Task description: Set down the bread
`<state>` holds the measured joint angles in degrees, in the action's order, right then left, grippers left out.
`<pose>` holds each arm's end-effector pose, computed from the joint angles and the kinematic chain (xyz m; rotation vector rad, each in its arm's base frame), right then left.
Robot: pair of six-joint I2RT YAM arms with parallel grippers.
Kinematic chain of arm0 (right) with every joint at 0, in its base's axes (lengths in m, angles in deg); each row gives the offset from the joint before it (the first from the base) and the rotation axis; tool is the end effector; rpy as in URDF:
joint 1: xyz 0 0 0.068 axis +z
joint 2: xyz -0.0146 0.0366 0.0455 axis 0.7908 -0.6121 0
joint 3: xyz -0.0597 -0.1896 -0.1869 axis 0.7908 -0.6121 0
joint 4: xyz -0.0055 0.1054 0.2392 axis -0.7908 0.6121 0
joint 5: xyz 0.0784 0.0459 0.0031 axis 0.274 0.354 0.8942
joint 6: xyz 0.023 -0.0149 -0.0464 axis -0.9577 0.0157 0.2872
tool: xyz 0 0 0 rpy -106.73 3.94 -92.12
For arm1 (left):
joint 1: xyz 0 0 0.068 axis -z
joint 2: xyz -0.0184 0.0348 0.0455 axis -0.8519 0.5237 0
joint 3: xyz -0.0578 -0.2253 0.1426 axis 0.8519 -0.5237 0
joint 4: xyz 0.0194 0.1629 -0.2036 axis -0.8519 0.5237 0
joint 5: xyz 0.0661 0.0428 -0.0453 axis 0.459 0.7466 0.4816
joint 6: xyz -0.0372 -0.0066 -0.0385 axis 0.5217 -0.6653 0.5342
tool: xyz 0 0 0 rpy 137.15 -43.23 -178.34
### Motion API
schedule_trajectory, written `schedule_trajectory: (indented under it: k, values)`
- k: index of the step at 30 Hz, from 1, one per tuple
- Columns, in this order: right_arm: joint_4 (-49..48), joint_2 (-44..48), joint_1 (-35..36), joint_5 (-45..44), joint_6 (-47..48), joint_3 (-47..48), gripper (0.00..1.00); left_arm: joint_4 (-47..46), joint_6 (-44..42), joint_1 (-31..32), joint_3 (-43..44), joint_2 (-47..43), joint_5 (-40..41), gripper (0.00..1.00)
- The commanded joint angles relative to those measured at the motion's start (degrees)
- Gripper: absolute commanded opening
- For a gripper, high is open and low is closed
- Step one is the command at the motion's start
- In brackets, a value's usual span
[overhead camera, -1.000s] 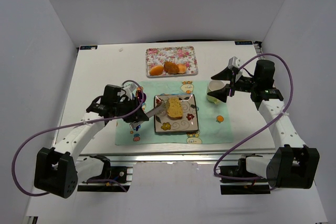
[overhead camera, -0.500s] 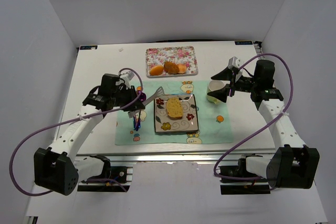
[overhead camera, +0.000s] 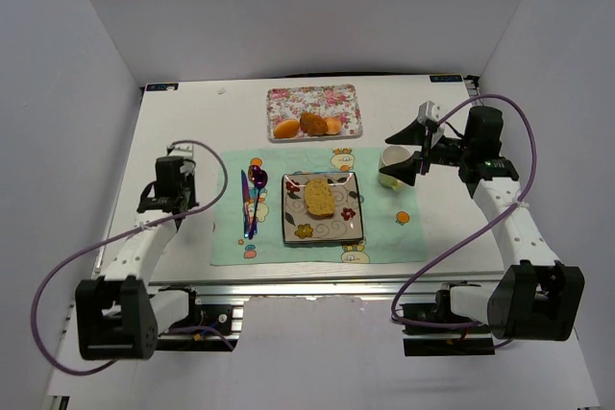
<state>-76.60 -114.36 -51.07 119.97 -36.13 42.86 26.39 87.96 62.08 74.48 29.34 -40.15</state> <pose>0.2584 0.0389 0.3290 -1.1461 1.3460 0.8244 0.2257 -0.0068 0.2352 -0.0178 2.3011 0.2230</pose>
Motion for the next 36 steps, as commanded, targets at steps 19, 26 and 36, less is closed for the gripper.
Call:
schedule_trajectory:
  k: [19, 26, 36]
  values:
    - [10.3, -0.5, 2.1, -17.5, -3.2, 6.1, 0.89, -20.4, -4.0, -13.9, -7.5, 17.4, -9.2, 0.31]
    - [7.6, -1.3, 2.1, -26.2, -11.1, 8.0, 0.89, -10.4, -3.5, -16.6, 0.6, 22.0, -11.9, 0.98]
    - [12.0, -4.4, 2.1, -41.7, -20.6, 14.6, 0.89, -6.1, 8.4, -16.9, 4.5, 6.9, -14.8, 0.98]
